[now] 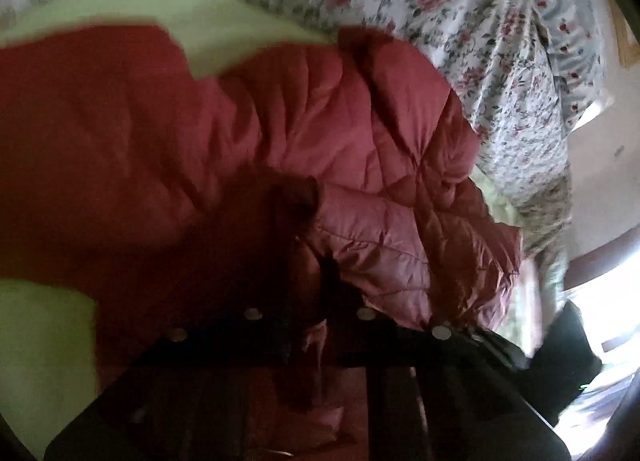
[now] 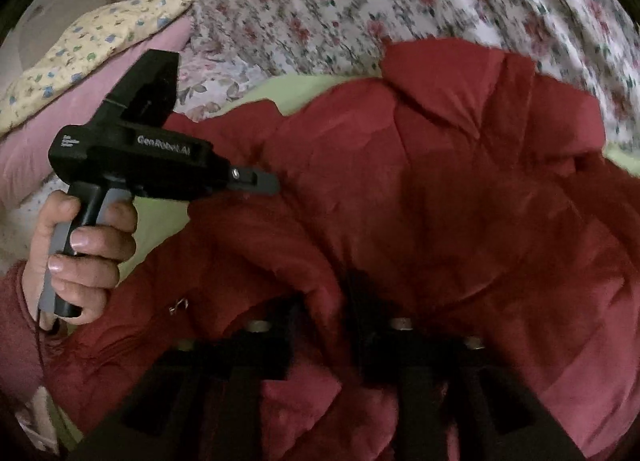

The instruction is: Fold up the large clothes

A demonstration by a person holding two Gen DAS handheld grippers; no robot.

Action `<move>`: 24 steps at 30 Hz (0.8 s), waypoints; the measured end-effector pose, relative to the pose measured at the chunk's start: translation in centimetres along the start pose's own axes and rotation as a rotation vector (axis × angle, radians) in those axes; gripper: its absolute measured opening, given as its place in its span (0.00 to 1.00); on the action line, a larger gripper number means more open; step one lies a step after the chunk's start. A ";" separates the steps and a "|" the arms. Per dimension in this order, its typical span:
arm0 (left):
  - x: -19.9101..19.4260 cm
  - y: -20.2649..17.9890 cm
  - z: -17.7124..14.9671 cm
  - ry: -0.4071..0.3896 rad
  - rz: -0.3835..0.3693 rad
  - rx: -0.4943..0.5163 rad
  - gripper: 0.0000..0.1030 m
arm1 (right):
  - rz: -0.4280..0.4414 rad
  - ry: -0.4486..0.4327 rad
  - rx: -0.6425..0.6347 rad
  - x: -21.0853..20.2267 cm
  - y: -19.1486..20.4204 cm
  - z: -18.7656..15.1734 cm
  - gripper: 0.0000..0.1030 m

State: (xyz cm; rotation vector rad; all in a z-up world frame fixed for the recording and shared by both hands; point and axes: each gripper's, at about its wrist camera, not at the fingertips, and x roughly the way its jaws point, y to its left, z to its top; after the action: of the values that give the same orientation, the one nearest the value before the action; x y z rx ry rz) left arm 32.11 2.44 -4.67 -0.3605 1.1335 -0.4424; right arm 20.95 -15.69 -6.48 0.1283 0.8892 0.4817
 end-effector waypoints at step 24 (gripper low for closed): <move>-4.1 -5.9 -3.2 -0.240 0.238 0.291 0.34 | -0.473 0.006 0.348 -4.1 -14.3 -3.3 0.55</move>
State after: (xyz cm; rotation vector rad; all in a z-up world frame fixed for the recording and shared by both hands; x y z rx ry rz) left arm 26.80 -0.74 0.19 -0.0213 0.8508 -0.3370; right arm 21.18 -30.50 -9.99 0.2266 0.9671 -0.1158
